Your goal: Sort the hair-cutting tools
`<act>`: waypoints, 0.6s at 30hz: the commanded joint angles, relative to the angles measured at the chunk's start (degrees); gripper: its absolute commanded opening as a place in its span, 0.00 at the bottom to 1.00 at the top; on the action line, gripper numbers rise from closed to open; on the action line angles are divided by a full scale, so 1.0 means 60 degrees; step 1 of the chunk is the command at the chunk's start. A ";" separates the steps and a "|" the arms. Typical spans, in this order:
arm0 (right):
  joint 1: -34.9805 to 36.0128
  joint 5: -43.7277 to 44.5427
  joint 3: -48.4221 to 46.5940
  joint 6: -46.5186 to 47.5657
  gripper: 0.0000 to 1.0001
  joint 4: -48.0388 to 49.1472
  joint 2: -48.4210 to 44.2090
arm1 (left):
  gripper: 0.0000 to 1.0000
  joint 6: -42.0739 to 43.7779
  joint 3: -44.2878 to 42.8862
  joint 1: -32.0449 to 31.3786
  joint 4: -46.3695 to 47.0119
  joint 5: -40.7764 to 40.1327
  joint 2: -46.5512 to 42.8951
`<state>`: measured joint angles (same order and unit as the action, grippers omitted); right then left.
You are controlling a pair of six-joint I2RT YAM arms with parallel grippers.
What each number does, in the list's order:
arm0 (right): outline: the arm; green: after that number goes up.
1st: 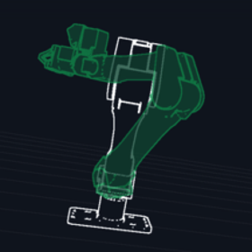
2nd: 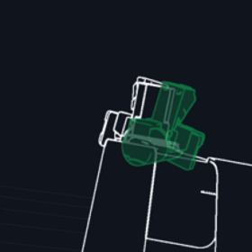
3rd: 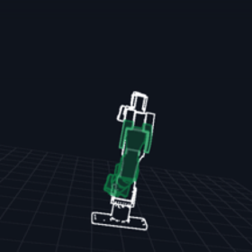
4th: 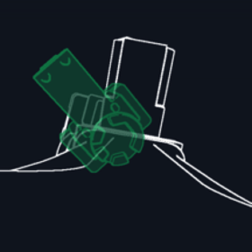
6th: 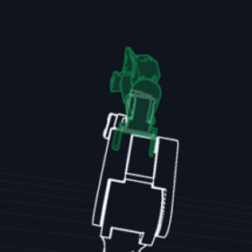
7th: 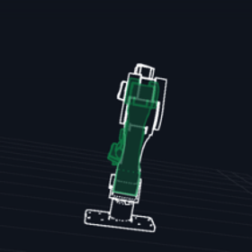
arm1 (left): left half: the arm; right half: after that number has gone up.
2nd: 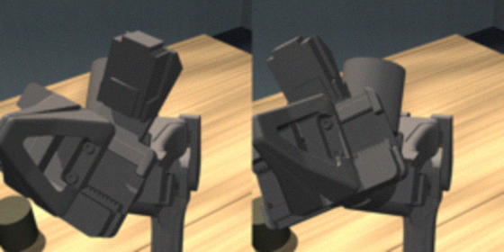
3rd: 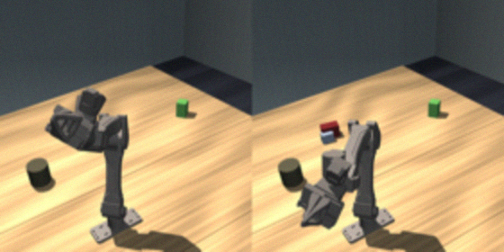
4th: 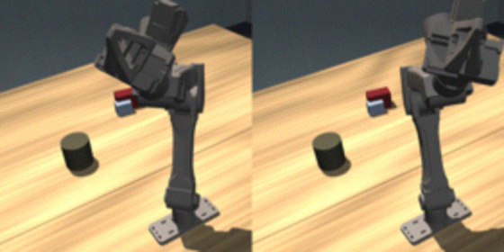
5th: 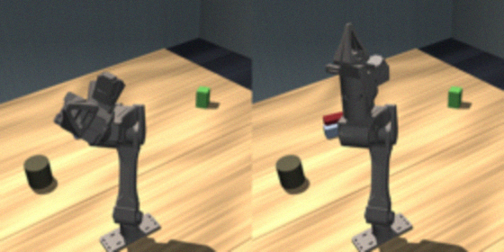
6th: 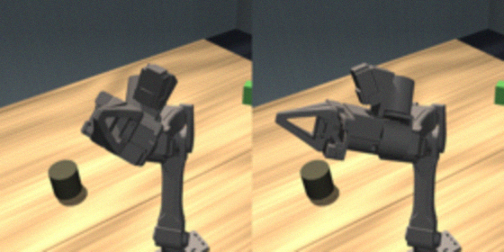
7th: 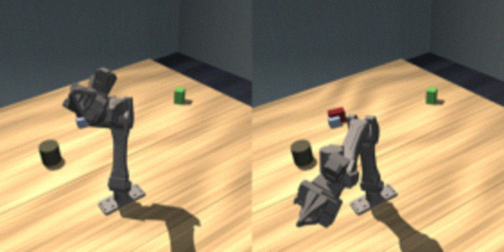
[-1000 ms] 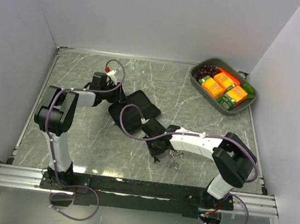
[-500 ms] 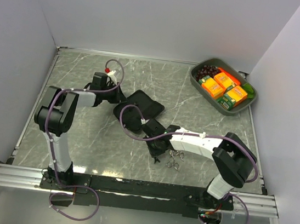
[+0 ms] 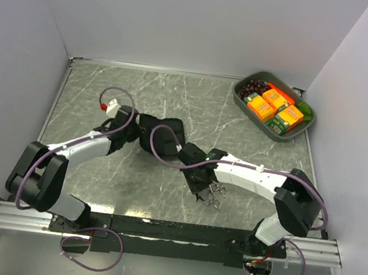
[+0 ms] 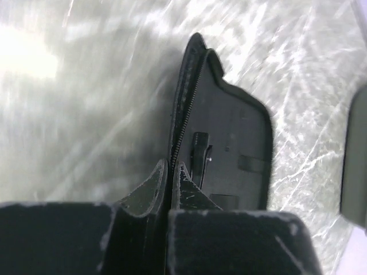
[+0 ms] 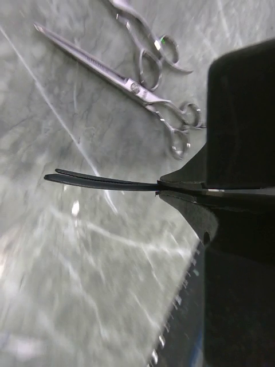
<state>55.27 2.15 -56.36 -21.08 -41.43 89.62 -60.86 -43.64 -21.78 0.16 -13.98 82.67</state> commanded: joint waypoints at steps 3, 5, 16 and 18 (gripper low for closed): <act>0.0018 -0.0008 -0.1680 0.0422 0.00 -0.1487 -0.1020 | 0.31 -0.3318 -0.0403 -0.1362 -0.3188 -0.1495 0.0034; 0.0003 0.0051 -0.2118 0.0554 0.00 -0.1751 -0.1080 | 0.52 -0.3333 -0.0374 -0.1584 -0.3483 -0.1145 -0.0024; 0.0003 -0.0518 -0.2618 0.0994 0.00 -0.1754 -0.1286 | 0.72 -0.1197 -0.0241 -0.1995 -0.4058 -0.1682 -0.1811; 0.0003 -0.0724 -0.2692 0.0921 0.00 -0.1650 -0.1081 | 0.72 -0.0176 -0.0432 -0.1660 -0.3662 -0.1700 -0.1724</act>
<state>55.27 0.43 -70.78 -16.01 -52.05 83.35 -72.62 -43.35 -33.78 -24.69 -20.67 72.90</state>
